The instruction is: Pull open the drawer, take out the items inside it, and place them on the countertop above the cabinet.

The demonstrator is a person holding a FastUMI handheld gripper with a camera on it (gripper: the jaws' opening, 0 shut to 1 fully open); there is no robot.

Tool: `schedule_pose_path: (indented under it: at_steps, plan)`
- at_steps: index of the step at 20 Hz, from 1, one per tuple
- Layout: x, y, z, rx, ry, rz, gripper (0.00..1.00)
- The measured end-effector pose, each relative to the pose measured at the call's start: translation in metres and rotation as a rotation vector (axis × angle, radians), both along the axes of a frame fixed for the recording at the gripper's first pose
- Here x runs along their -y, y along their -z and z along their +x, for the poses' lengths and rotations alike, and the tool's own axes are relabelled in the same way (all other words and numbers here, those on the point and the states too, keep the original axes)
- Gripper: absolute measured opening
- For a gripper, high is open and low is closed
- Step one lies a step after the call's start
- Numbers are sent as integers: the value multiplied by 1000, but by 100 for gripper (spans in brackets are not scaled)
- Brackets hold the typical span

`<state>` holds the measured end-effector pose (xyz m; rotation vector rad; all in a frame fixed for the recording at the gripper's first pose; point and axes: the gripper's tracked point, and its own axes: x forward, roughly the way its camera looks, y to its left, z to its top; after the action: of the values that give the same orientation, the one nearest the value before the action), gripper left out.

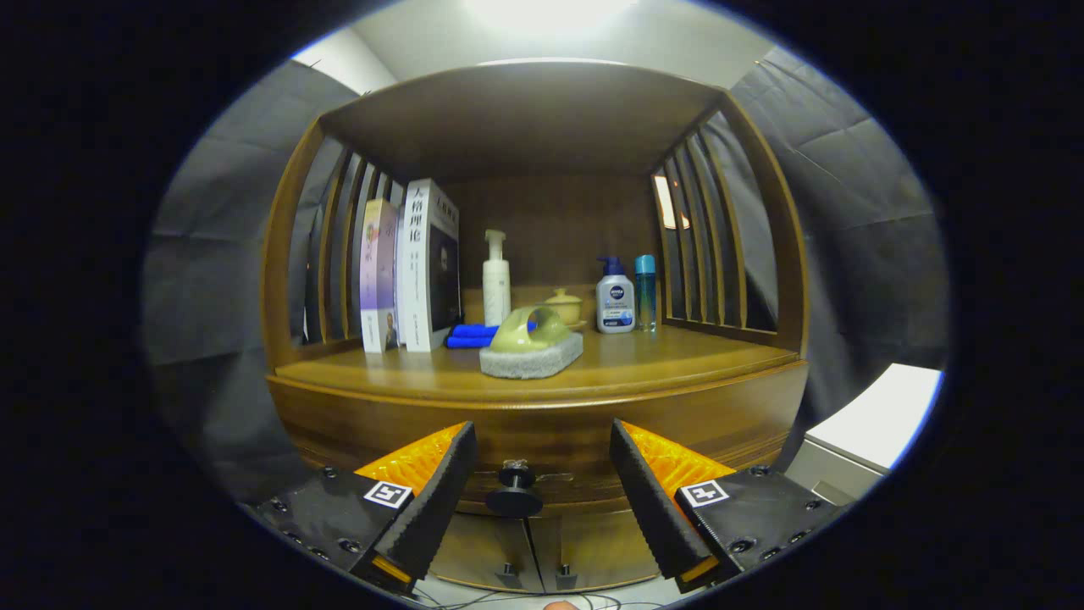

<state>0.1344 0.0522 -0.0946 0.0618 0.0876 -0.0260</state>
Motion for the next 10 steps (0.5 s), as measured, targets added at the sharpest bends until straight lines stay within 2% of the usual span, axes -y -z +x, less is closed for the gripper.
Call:
schedule_pose_path:
  at_steps: [10]
  plan:
    - [38, -45, -105, 69, -13, -42, 97]
